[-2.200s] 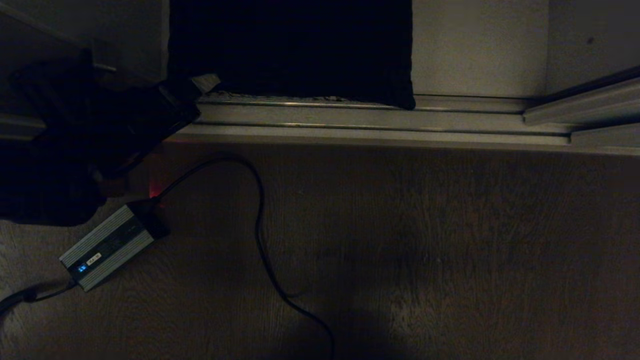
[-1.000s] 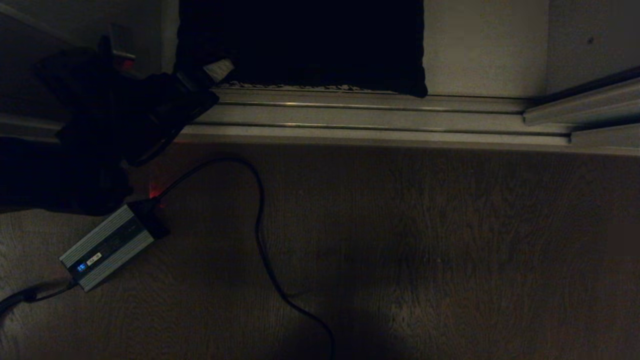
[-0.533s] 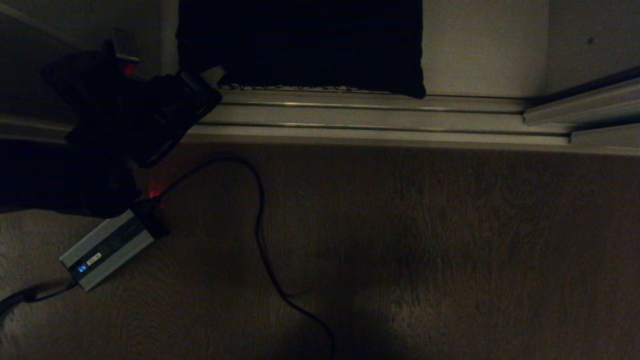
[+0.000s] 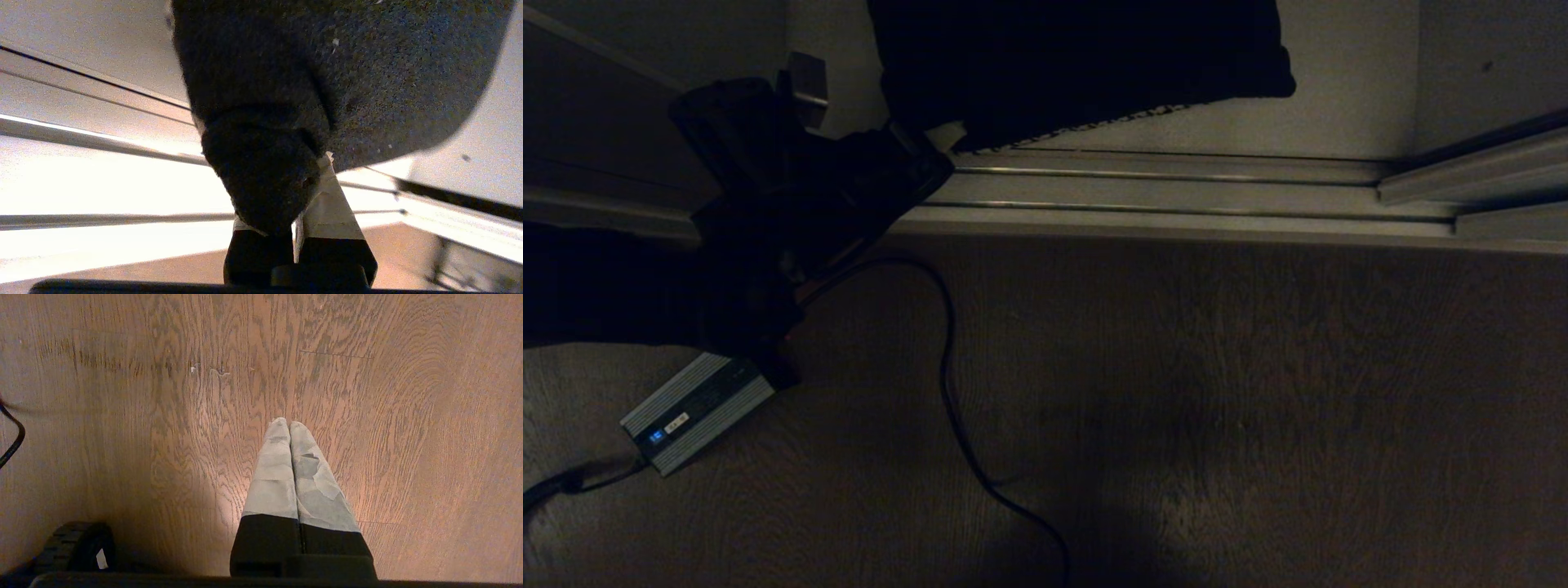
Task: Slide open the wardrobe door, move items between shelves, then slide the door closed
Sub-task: Place the pillow on the higher shelf
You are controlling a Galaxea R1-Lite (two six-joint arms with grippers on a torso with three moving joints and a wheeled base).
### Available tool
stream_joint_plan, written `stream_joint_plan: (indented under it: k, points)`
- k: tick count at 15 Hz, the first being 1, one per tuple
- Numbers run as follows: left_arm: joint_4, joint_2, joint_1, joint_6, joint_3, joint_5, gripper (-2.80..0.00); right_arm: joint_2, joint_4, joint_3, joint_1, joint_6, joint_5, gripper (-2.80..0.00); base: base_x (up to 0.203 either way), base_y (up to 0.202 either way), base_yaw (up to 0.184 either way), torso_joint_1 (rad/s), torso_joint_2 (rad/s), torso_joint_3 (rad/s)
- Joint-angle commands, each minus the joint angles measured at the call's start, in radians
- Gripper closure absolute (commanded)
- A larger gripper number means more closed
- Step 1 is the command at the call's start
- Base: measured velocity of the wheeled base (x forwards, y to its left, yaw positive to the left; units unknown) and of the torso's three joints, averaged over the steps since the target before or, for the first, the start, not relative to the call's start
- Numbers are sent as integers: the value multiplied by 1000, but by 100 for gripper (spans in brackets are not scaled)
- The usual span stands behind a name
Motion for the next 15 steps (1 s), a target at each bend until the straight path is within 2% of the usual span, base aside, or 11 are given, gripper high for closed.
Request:
stream_joint_plan:
  k: [1,6,11,15]
  points:
    - [18,-7,-26,-4,-7,-1,0,1,0,3,0,0,0,0,0,0,0,0,0,0]
    - [51,-55,-30,-12,108,-23,0,0,0,3,0,0,0,0,0,0,0,0,0,0]
    - [90,-62,-34,-85,142,-109,0,1,0,3,0,0,0,0,0,0,0,0,0,0]
    - [106,-59,-29,-81,133,-103,0,0,0,3,0,0,0,0,0,0,0,0,0,0]
